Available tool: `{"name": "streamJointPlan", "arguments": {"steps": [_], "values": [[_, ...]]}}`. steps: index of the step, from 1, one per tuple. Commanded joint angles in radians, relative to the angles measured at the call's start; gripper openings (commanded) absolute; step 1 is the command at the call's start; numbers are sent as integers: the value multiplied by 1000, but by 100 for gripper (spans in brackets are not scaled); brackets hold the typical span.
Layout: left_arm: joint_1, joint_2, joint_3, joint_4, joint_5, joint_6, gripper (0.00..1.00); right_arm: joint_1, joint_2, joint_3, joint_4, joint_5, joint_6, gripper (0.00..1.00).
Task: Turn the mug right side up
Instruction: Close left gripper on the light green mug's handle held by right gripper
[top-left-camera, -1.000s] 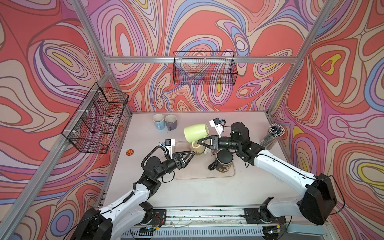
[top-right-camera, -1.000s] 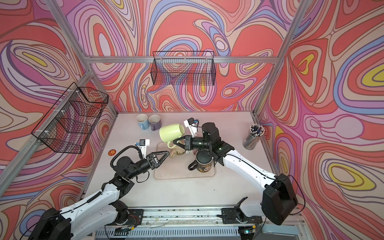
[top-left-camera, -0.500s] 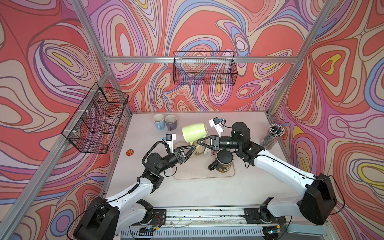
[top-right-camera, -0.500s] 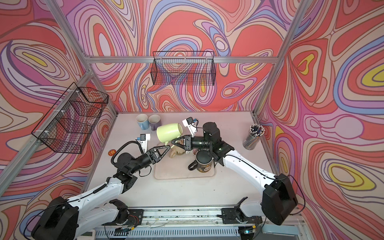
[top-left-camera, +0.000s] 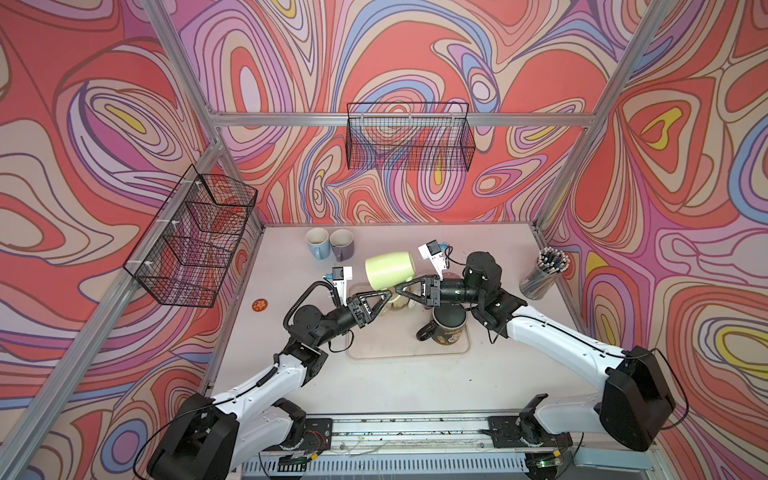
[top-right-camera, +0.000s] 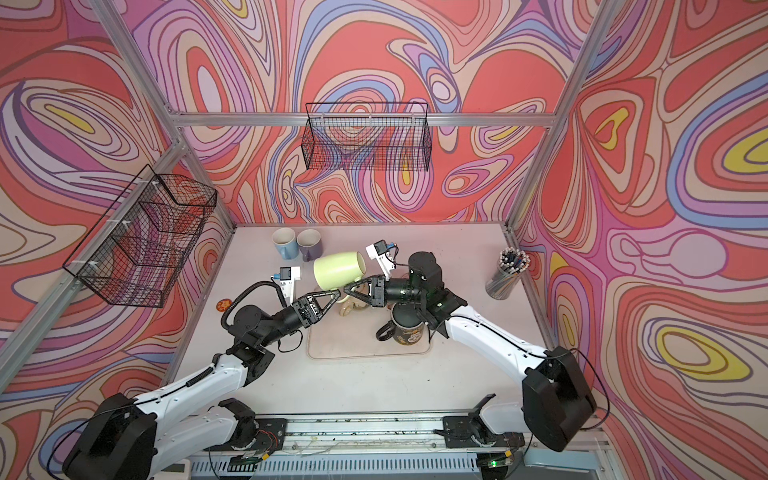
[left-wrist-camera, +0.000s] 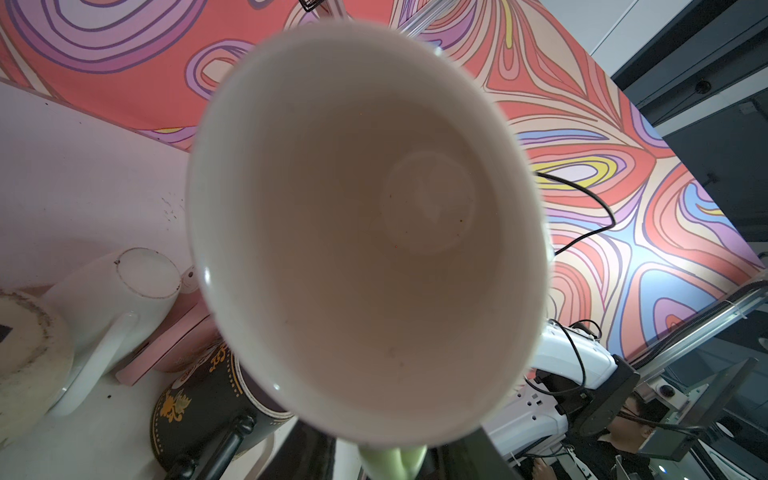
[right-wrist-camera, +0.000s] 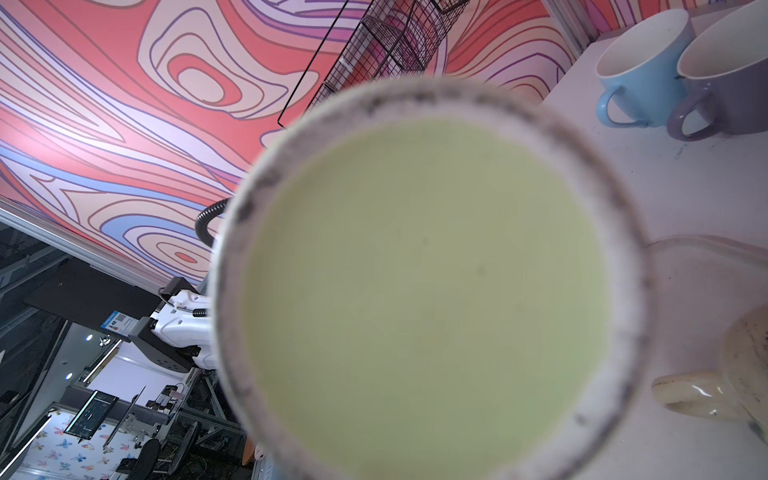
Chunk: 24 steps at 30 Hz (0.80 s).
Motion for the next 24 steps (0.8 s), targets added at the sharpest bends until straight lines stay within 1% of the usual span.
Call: {"name": "streamJointPlan", "arguments": {"steps": [1, 6, 10, 18, 19, 21, 24], "values": [[8, 16, 34, 101, 3, -20, 38, -2, -29, -9, 120, -55, 4, 0], [8, 27, 36, 125, 2, -29, 36, -1, -19, -31, 150, -69, 8, 0], [7, 35, 44, 127, 5, -33, 36, 7, -7, -45, 156, -73, 2, 0], [7, 55, 52, 142, 17, -44, 43, 22, 14, -50, 156, -72, -17, 0], [7, 54, 52, 146, 17, -46, 42, 21, 16, -49, 156, -71, -18, 0], [7, 57, 49, 154, 18, -45, 37, 23, 19, -47, 155, -73, -21, 0], [7, 55, 48, 154, 16, -44, 33, 24, 22, -47, 147, -74, -30, 0]]}}
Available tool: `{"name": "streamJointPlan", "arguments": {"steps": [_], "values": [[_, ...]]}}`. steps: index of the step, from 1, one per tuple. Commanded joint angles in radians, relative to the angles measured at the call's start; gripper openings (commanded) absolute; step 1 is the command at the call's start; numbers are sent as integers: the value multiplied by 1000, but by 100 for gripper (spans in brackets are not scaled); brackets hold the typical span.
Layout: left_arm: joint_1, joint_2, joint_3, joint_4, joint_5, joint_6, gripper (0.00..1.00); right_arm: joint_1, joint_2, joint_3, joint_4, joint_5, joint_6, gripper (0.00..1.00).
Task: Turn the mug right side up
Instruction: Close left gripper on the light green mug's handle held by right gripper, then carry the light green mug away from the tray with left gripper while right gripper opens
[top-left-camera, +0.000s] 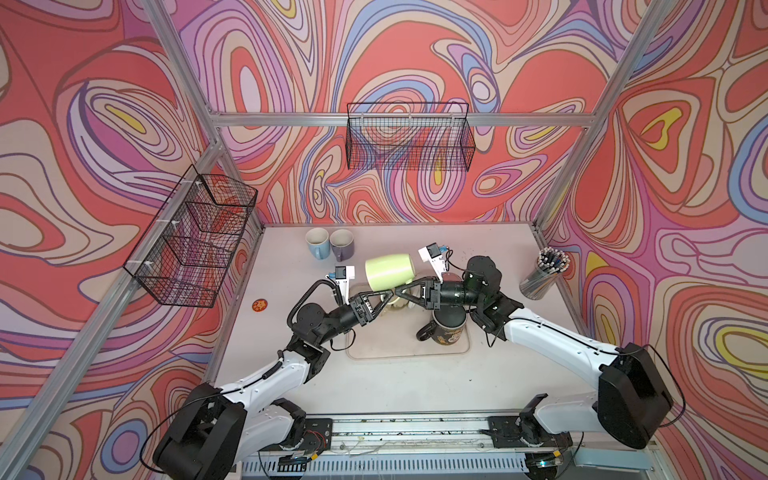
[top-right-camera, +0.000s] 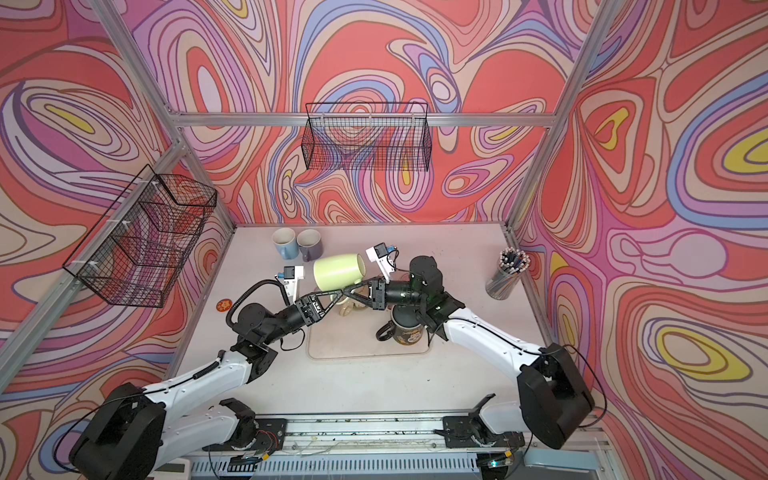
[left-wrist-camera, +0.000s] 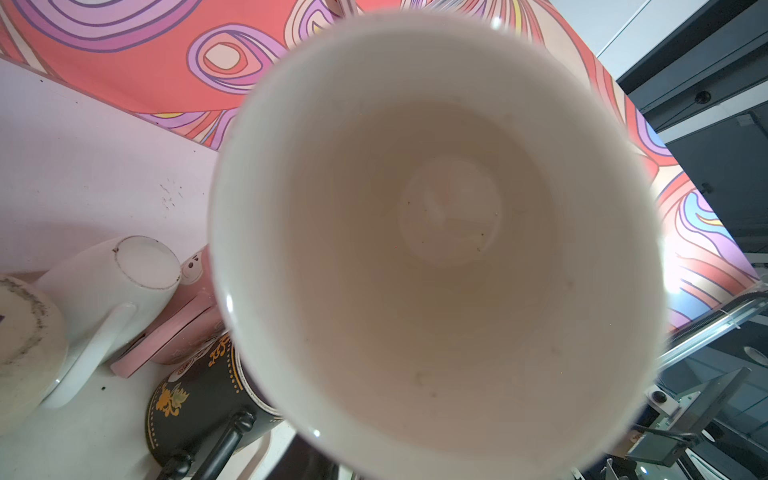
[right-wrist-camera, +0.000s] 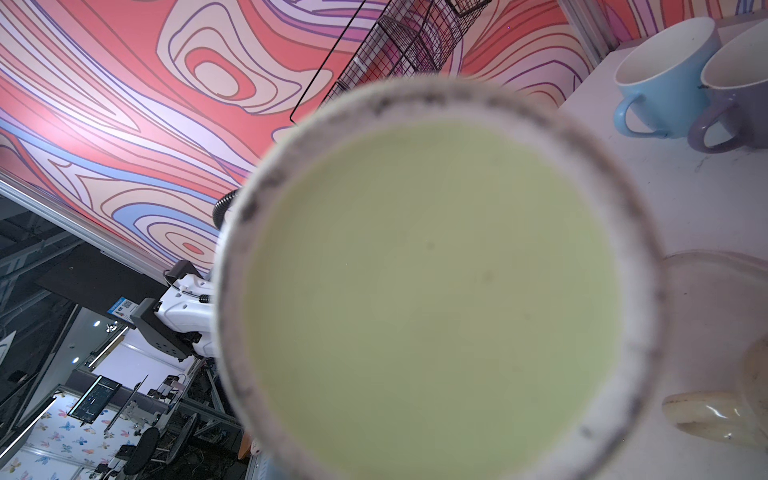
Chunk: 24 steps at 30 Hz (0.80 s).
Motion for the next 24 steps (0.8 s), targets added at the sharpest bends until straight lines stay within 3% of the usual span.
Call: {"name": "streamJointPlan", "arguments": {"steps": [1, 4, 11, 19, 24], "values": [[8, -1, 41, 111, 5, -9, 32, 22, 8, -2, 37, -57, -33, 0], [8, 4, 45, 115, 10, -9, 26, 29, 18, 0, 29, -57, -41, 0], [7, 10, 46, 114, 12, -13, 1, 43, 40, 8, 16, -57, -60, 0], [7, -20, 19, 80, -14, 10, 0, 43, 51, 32, -71, -29, -115, 0], [8, -97, -5, -72, -87, 71, 0, 43, 59, 46, -149, 28, -156, 27]]}}
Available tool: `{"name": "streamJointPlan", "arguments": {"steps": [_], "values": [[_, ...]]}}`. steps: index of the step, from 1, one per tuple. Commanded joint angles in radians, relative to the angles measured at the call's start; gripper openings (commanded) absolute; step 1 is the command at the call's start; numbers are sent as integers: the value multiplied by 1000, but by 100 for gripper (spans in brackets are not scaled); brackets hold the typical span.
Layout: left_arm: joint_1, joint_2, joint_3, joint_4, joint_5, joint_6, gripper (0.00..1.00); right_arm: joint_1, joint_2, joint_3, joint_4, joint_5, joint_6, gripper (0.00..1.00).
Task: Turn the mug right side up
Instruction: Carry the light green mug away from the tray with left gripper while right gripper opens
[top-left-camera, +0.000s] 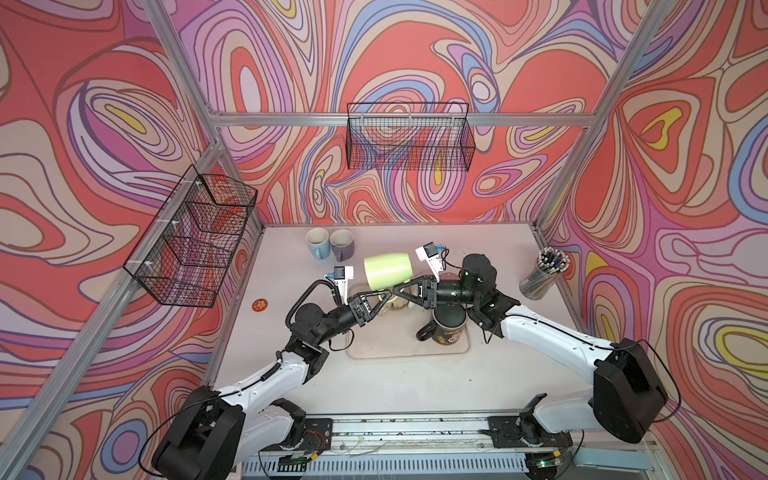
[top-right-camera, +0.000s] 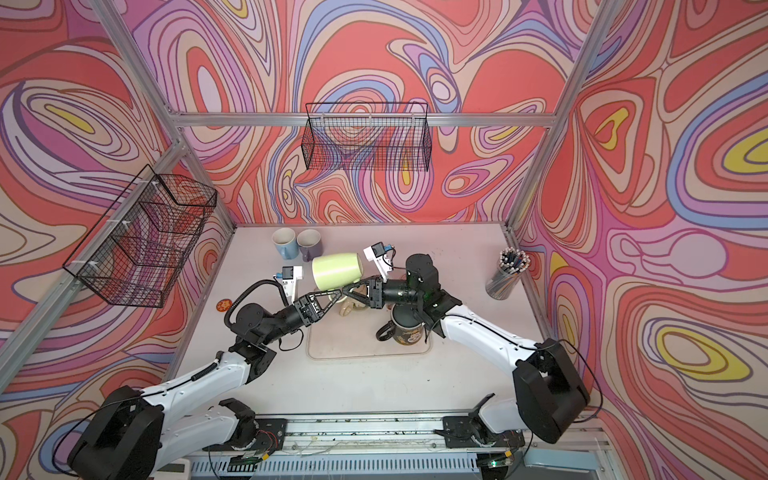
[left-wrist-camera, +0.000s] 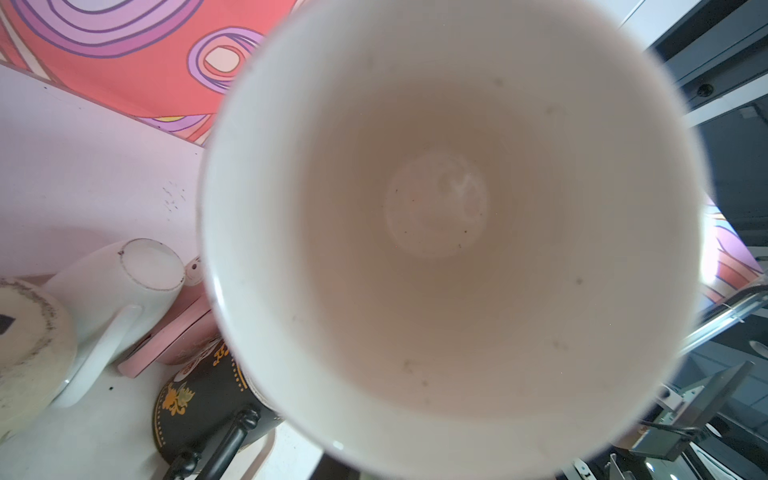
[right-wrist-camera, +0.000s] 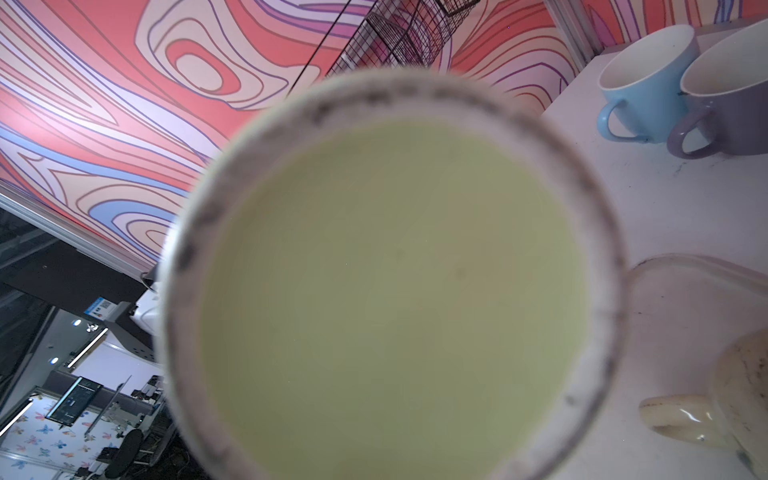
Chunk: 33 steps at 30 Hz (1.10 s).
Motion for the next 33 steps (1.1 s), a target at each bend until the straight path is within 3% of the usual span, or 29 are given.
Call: {"name": "streamJointPlan", "arguments": {"steps": [1, 7, 15, 23, 33], "values": [[-3, -74, -3, -62, -99, 63, 0, 34, 20, 15, -91, 12, -82, 34], [0, -168, -18, -225, -170, 115, 0, 33, 10, 14, -147, 59, -123, 60], [8, -209, -21, -353, -207, 150, 0, 34, -19, 4, -202, 120, -164, 68], [14, -272, 30, -628, -268, 252, 0, 33, -84, 10, -292, 190, -238, 71], [17, -246, 264, -1054, -374, 470, 0, 33, -152, -18, -354, 323, -294, 97]]}}
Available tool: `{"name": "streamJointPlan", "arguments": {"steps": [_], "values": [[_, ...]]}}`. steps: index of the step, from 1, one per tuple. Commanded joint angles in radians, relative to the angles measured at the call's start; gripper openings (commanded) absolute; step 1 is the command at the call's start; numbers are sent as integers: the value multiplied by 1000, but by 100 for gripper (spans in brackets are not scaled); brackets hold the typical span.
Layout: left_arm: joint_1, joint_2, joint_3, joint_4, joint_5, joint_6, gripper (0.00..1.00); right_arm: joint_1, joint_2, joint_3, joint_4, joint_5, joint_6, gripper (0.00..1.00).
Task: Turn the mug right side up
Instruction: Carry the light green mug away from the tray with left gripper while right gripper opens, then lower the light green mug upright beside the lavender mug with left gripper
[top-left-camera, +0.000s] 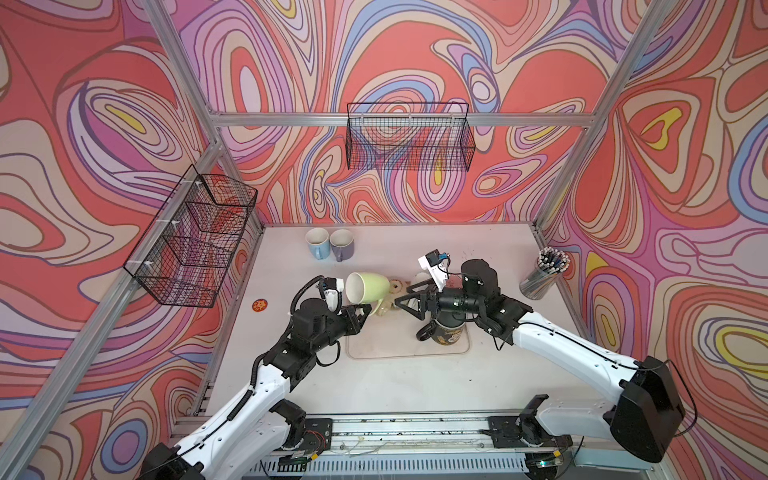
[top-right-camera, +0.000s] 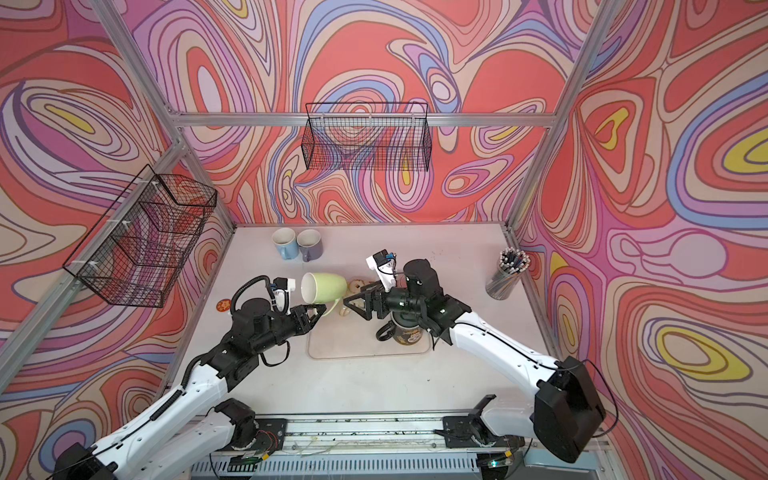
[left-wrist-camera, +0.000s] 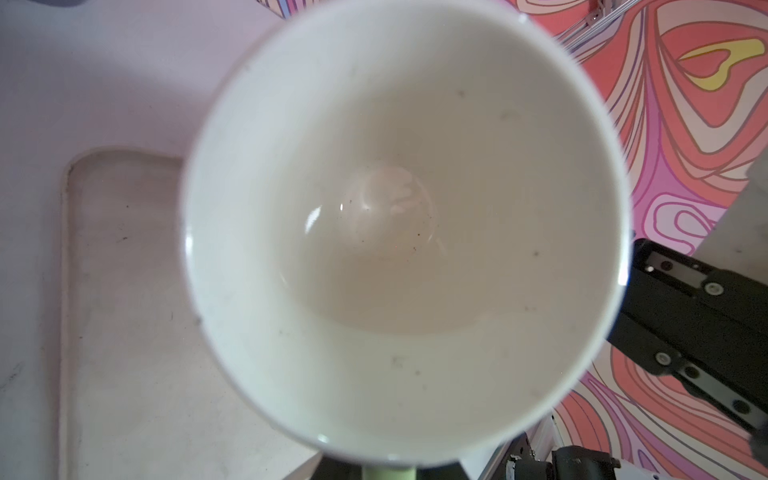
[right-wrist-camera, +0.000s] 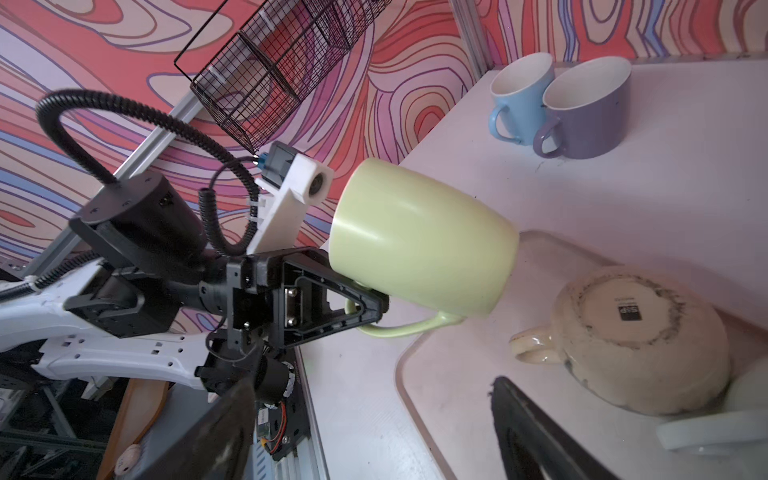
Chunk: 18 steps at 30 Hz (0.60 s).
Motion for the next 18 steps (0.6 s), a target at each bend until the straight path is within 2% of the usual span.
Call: {"name": "streamJointPlan", "arguments": {"steps": [1, 8, 18], "values": [[7, 13, 133, -101, -67, 141, 0, 1, -28, -21, -37, 83, -31, 98], [7, 159, 336, -345, -161, 274, 0, 1, -69, -62, -55, 224, -35, 98], [7, 427, 614, -541, -308, 361, 0, 2, -45, -88, -59, 268, -43, 98]]}}
